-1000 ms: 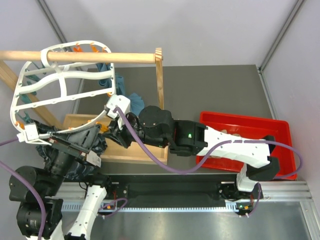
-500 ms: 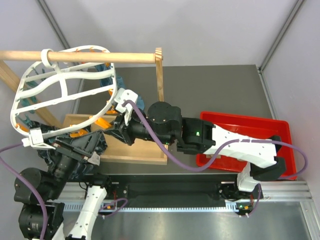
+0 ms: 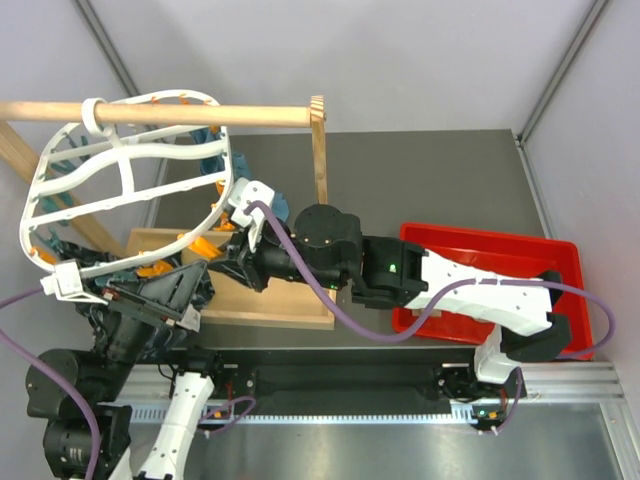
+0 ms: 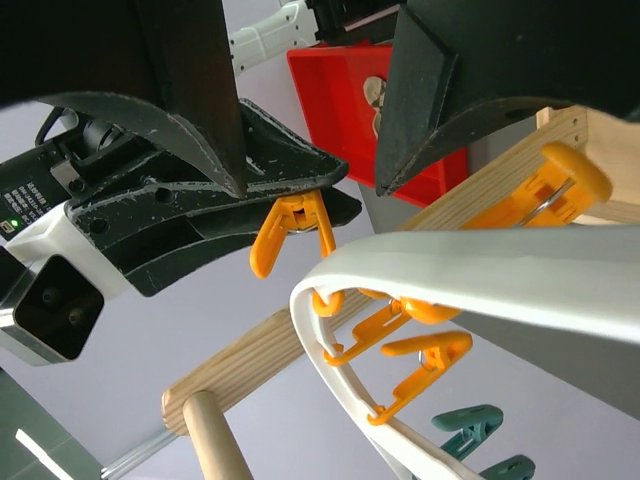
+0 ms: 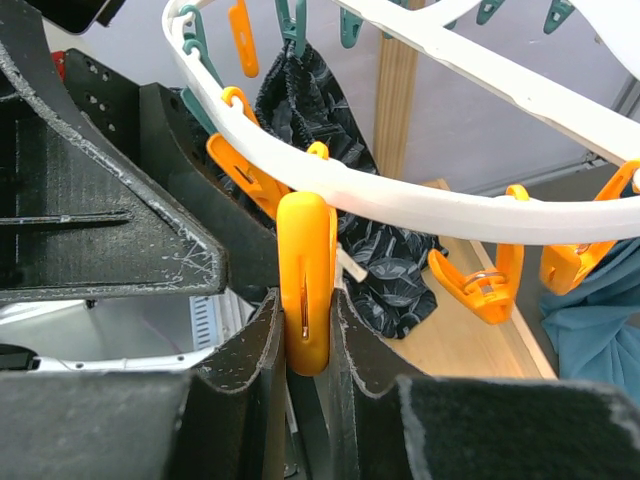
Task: Clip the socks to the hanger
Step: Open the clamp at the hanger.
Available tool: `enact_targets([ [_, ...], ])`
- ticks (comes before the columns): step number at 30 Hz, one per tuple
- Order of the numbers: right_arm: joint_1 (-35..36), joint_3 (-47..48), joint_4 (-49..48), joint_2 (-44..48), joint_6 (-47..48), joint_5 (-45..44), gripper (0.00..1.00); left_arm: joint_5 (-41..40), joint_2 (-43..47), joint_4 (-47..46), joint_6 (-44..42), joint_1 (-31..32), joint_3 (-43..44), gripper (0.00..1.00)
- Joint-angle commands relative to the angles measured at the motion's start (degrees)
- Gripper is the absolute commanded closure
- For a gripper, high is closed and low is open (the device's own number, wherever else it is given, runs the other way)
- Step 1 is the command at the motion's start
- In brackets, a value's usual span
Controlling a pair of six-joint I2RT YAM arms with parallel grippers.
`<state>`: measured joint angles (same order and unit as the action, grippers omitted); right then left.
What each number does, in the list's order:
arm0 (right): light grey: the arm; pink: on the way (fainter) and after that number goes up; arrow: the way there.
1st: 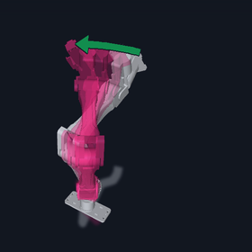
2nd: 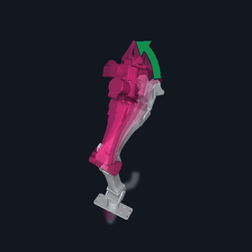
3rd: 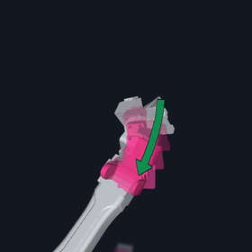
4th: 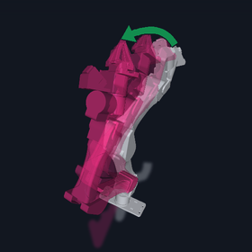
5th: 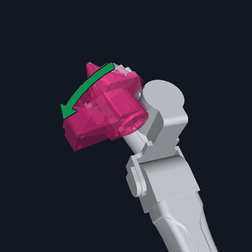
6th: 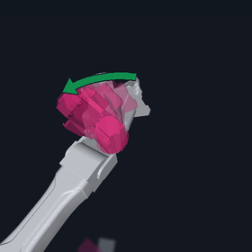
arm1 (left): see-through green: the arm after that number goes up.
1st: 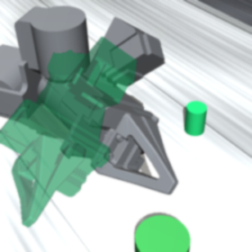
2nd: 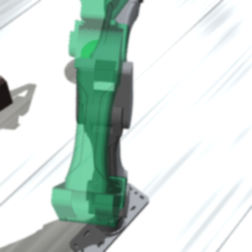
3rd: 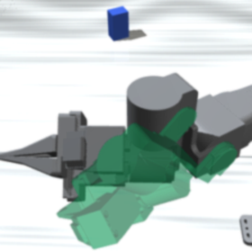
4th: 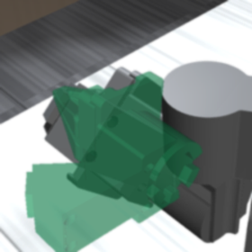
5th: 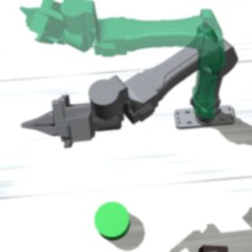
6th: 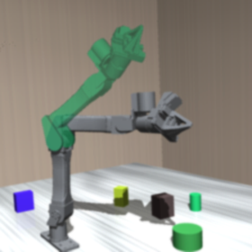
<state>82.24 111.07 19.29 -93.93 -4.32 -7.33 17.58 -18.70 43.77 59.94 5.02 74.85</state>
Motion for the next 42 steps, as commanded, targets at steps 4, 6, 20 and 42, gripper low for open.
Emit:
enact_targets([
  [4,-0.6,-0.1,-3.5,1.4,-1.8,2.9,1.00,-0.6,-1.3,-6.5,-0.1,-0.5,-0.8,0.38],
  [6,-0.6,-0.3,-3.6,1.4,-1.9,3.0,1.00,-1.3,-1.5,-7.8,-0.6,-0.8,-0.5,0.37],
  [20,-0.6,1.5,-2.8,-0.1,-2.2,3.8,1.00,-0.4,-4.0,-11.5,-0.3,-2.2,-1.2,0.40],
  [42,-0.2,2.9,-1.7,-3.6,-0.3,0.3,1.00,0.2,-5.6,-10.3,-2.0,-3.7,-2.7,0.65],
])
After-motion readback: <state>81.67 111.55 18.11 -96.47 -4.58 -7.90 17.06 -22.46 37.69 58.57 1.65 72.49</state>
